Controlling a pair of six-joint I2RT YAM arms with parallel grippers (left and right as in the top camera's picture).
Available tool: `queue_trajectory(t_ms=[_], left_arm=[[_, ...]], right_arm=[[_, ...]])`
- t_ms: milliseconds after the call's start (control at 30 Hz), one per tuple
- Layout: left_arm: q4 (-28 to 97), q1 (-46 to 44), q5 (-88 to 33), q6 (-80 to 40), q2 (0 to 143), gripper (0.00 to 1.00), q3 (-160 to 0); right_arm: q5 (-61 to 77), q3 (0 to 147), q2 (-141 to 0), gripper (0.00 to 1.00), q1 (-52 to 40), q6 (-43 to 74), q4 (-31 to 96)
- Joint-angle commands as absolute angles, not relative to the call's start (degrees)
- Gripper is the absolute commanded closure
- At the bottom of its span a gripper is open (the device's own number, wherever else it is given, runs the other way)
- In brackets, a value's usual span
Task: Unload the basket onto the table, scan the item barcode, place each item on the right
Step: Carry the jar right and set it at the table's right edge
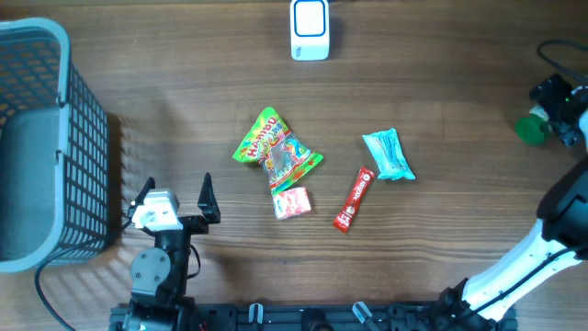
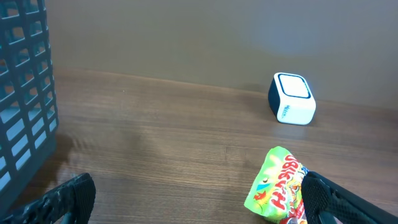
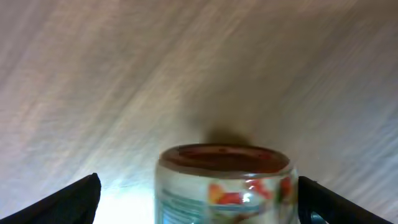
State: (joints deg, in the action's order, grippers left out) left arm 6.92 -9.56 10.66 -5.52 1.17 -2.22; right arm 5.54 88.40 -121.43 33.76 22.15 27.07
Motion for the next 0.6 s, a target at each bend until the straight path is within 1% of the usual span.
queue_trajectory(t_ms=[0, 133, 267, 367, 433, 567], left_arm=[[6.9, -9.2, 11.2, -6.3, 0.9, 0.00, -2.0], [6.9, -9.2, 11.2, -6.3, 0.9, 0.00, -2.0], [6.9, -9.2, 11.2, -6.3, 0.9, 0.00, -2.0], [6.9, -9.2, 11.2, -6.3, 0.9, 0.00, -2.0], [6.9, -9.2, 11.2, -6.3, 0.9, 0.00, -2.0], [6.9, -9.2, 11.2, -6.3, 0.9, 0.00, -2.0]], right_arm=[[4.5, 88.9, -119.2, 0.00, 32.1, 28.7, 27.6], [3.9, 88.9, -119.2, 0.00, 30.1, 28.4, 27.9], [3.2, 88.9, -117.8, 0.00, 26.9, 24.3, 25.2], [-6.5, 88.9, -110.4, 0.00, 22.9, 20.9, 20.5], [-13.0, 88.9, -104.7, 0.00, 20.3, 21.2, 19.2], [-14.7, 88.9, -95.1, 0.00, 13.4, 22.7, 21.5]])
